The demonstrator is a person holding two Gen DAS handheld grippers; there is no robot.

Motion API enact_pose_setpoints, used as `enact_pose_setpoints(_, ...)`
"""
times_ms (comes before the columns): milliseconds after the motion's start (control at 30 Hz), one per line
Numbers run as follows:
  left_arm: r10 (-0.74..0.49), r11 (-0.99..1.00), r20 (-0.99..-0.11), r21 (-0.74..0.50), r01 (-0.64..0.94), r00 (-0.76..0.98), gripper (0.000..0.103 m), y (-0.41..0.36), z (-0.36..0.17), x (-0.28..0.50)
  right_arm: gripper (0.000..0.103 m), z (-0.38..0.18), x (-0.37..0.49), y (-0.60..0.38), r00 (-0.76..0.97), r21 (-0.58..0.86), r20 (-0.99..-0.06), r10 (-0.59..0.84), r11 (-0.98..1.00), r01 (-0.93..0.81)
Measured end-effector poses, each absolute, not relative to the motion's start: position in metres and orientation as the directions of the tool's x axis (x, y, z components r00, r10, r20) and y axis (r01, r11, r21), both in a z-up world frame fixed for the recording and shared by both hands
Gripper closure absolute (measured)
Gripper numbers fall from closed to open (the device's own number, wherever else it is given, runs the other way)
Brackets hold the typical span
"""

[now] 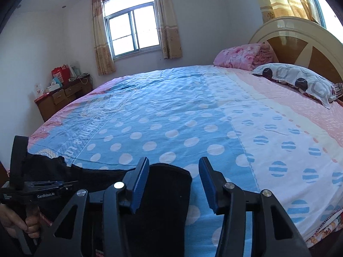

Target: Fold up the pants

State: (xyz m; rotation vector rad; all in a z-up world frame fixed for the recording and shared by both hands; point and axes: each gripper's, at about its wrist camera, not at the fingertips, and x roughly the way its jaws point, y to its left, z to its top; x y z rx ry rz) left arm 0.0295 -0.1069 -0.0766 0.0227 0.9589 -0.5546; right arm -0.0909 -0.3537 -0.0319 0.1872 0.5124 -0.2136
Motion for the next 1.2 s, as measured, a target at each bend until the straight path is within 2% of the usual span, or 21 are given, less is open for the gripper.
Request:
enact_pose_setpoints(133,-0.417,0.862,-0.794,-0.19,0.47,0.443,0.075,-0.107,-0.075,0.029,0.054,-0.043,-0.078,-0.341,0.842,0.104,-0.533,-0.087,0.98,0.167)
enact_pose_setpoints(233,-0.418,0.866,-0.794,-0.203,0.456,0.44,0.068,-0.095,-0.071,0.029,0.054,-0.078,-0.06,-0.351,0.749,0.201,-0.663,0.0,0.963,0.178)
enact_pose_setpoints(267,-0.418,0.871,-0.788,-0.204,0.447,0.453,0.064,-0.09,-0.067,0.029,0.055,-0.089,-0.059,-0.354,0.739,0.228,-0.674,0.017,0.956,0.186)
enact_pose_setpoints(367,-0.403,0.881,-0.755,-0.168,0.442,0.517,0.062,-0.079,-0.05,0.024,0.055,-0.075,-0.065,-0.35,0.771,0.208,-0.637,0.001,0.963,0.17)
enact_pose_setpoints(533,-0.502,0.815,-0.693,-0.18,0.551,0.517,0.062,-0.092,-0.032,0.008,0.055,-0.046,-0.081,-0.347,0.839,0.19,-0.542,-0.045,0.966,0.174)
enact_pose_setpoints(633,-0.515,0.778,-0.726,-0.172,0.605,0.455,0.062,-0.111,-0.047,0.001,0.073,-0.046,-0.071,-0.33,0.828,0.141,-0.561,-0.004,0.985,0.1)
enact_pose_setpoints(667,-0.494,0.774,-0.751,-0.149,0.616,0.439,0.062,-0.116,-0.056,0.0,0.075,-0.052,-0.063,-0.324,0.811,0.134,-0.585,0.016,0.988,0.078)
enact_pose_setpoints(800,-0.439,0.781,-0.811,-0.132,0.61,0.387,0.062,-0.119,-0.079,0.003,0.078,-0.087,-0.033,-0.334,0.736,0.151,-0.677,0.003,0.979,0.134)
enact_pose_setpoints(1000,-0.462,0.776,-0.789,-0.138,0.616,0.405,0.062,-0.112,-0.07,0.0,0.076,-0.088,-0.035,-0.34,0.758,0.216,-0.651,0.046,0.968,0.127)
enact_pose_setpoints(1033,-0.475,0.778,-0.775,-0.148,0.611,0.417,0.059,-0.105,-0.063,-0.001,0.076,-0.085,-0.041,-0.339,0.772,0.237,-0.634,0.051,0.963,0.131)
enact_pose_setpoints(1133,-0.453,0.837,-0.705,-0.124,0.533,0.546,0.036,-0.064,-0.043,0.0,0.076,-0.068,-0.058,-0.328,0.834,0.286,-0.541,0.112,0.956,0.057)
enact_pose_setpoints(1200,-0.357,0.913,-0.653,-0.094,0.397,0.667,0.034,-0.016,-0.031,0.006,0.075,-0.061,-0.061,-0.315,0.847,0.227,-0.523,0.094,0.973,0.032)
